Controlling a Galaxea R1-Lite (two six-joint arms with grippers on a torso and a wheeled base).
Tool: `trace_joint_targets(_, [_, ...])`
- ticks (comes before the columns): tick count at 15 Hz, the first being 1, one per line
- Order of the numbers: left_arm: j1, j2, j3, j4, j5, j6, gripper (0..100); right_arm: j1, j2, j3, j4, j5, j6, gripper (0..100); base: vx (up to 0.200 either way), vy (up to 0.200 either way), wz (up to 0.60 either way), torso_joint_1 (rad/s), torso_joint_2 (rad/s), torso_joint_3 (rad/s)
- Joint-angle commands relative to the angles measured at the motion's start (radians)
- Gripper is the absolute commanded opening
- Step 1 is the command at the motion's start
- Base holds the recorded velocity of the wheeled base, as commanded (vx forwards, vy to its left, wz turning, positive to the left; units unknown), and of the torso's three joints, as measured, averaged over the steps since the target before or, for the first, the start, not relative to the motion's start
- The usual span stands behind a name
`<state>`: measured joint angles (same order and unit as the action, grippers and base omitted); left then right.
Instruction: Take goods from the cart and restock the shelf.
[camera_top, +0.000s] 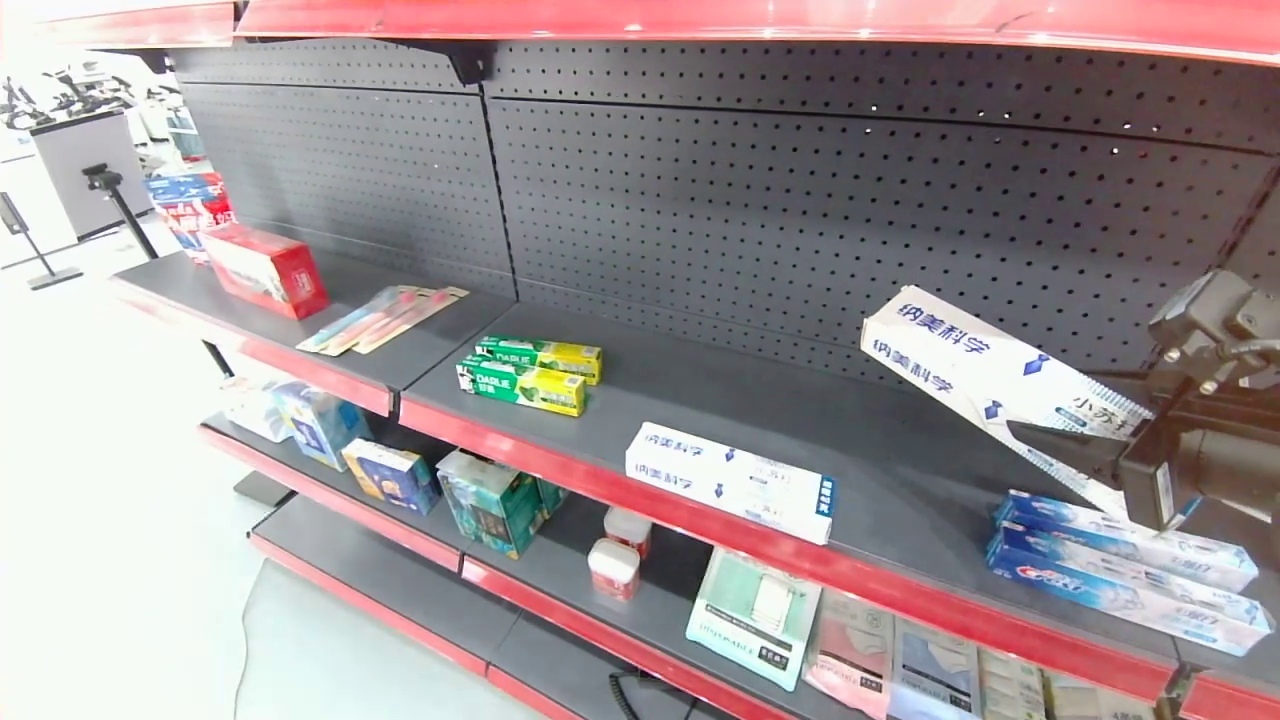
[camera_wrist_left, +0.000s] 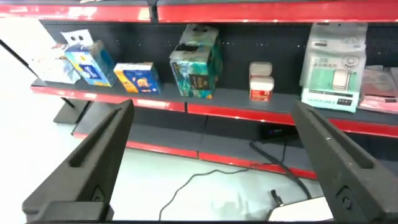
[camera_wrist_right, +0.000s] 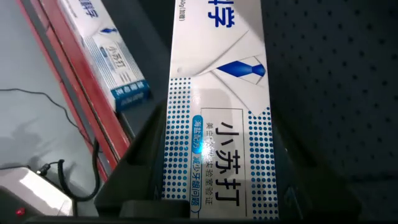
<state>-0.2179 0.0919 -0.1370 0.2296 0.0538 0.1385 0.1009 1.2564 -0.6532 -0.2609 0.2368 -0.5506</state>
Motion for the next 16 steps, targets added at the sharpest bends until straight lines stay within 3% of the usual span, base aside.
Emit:
trace_joint_targets(1, [0.0, 0.003, 0.024, -0.038, 0.0, -0.002, 100, 0.033, 0.04, -0.051, -0.001, -0.001, 0.005, 0, 0.0, 0.0, 0.0, 0.0, 0.0, 0.0])
trace_joint_targets(3, [0.0, 0.003, 0.07, -0.139, -0.003, -0.005, 100, 0.069, 0.081, -0.075, -0.014, 0.001, 0.012, 0, 0.0, 0.0, 0.0, 0.0, 0.0, 0.0])
trace_joint_targets(5, [0.0, 0.003, 0.089, -0.176, -0.003, -0.019, 100, 0.112, 0.169, -0.079, -0.123, 0.01, 0.023, 0, 0.0, 0.0, 0.0, 0.0, 0.0, 0.0])
trace_joint_targets(8, [0.0, 0.003, 0.116, -0.22, 0.027, -0.056, 100, 0.126, 0.331, -0.083, -0.347, 0.127, 0.049, 0, 0.0, 0.0, 0.0, 0.0, 0.0, 0.0])
trace_joint_targets(9, [0.0, 0.003, 0.116, -0.22, 0.057, -0.076, 100, 0.126, 0.356, -0.095, -0.365, 0.145, 0.049, 0, 0.0, 0.0, 0.0, 0.0, 0.0, 0.0])
trace_joint_targets(11, [0.0, 0.005, 0.116, -0.22, 0.061, -0.097, 100, 0.126, 0.373, -0.112, -0.365, 0.184, 0.055, 0, 0.0, 0.0, 0.0, 0.0, 0.0, 0.0])
trace_joint_targets(14, [0.0, 0.005, 0.116, -0.219, 0.058, -0.094, 100, 0.108, 0.413, -0.132, -0.367, 0.288, 0.051, 0, 0.0, 0.0, 0.0, 0.0, 0.0, 0.0])
trace_joint_targets(16, [0.0, 0.003, 0.116, -0.22, 0.058, -0.094, 100, 0.103, 0.436, -0.138, -0.365, 0.305, 0.052, 0, 0.0, 0.0, 0.0, 0.0, 0.0, 0.0])
